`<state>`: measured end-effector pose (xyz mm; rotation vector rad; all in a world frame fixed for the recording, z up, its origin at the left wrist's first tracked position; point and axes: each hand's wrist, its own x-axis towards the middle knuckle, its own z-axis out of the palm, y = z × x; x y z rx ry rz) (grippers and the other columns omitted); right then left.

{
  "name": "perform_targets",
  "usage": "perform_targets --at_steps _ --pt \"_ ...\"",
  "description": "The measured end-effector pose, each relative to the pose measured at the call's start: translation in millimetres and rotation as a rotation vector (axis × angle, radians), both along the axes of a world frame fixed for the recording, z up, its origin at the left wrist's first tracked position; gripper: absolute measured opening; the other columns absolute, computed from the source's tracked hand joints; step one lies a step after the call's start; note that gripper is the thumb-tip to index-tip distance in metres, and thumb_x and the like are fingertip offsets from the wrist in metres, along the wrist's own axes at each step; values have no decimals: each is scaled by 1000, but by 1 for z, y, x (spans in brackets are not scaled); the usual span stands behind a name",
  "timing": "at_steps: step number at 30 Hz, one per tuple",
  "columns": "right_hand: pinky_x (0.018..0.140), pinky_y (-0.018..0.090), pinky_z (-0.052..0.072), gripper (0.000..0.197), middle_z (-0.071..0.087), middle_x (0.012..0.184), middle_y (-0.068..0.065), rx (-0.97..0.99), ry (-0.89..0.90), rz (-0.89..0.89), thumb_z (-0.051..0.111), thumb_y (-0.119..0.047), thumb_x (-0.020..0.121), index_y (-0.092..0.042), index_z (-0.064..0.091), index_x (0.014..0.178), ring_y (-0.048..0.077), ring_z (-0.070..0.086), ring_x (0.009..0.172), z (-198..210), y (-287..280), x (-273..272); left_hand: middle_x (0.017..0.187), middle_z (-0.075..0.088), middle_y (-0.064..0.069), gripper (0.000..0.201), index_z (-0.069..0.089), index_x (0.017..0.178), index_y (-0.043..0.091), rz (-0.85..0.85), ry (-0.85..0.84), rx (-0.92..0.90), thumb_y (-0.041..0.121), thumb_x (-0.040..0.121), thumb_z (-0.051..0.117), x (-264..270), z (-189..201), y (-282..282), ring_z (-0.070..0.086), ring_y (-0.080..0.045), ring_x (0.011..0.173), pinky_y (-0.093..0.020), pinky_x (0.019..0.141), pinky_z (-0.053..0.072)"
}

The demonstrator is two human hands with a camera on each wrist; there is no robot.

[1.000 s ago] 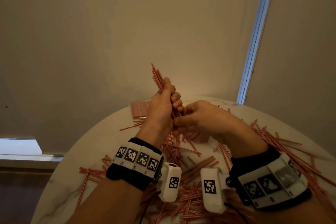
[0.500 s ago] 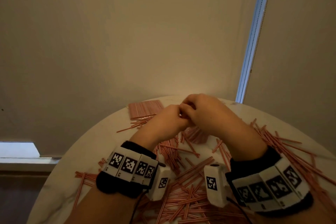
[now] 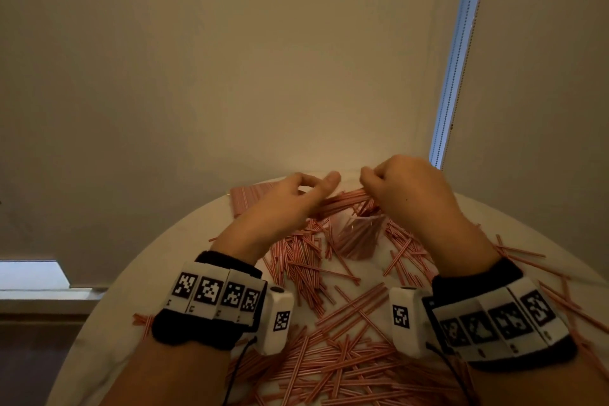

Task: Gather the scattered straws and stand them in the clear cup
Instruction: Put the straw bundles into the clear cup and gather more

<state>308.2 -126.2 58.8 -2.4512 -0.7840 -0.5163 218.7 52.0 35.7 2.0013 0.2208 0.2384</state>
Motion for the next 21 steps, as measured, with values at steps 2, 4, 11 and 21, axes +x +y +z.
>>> perform_targets --at_steps 2,4,11,21 --pt "45 26 30 55 47 43 1 62 -15 -5 47 -38 98 -13 53 50 18 44 41 1 1 -1 106 76 -2 74 60 127 18 -10 -27 -168 76 83 57 4 -3 -10 76 -13 88 -39 83 63" --pt "47 27 34 50 54 50 3 47 -3 1 48 -40 99 -13 62 59 19 50 46 -1 9 -6 89 77 -4 65 67 118 13 -73 -82 -253 70 88 60 10 -7 -19 71 -13 67 -28 63 58" --pt "49 30 52 48 70 75 -3 587 359 190 54 -72 86 -28 56 106 10 64 49 4 11 -9 64 62 0 49 69 106 4 80 -233 -471 51 93 68 16 -10 -10 38 -8 48 -21 46 29" --pt "54 34 50 43 65 55 0 672 371 200 61 -48 91 -16 68 64 10 57 45 1 -2 6 102 76 11 58 72 106 29 102 -153 -261 80 82 58 29 -21 -26 70 -5 92 -32 81 51"
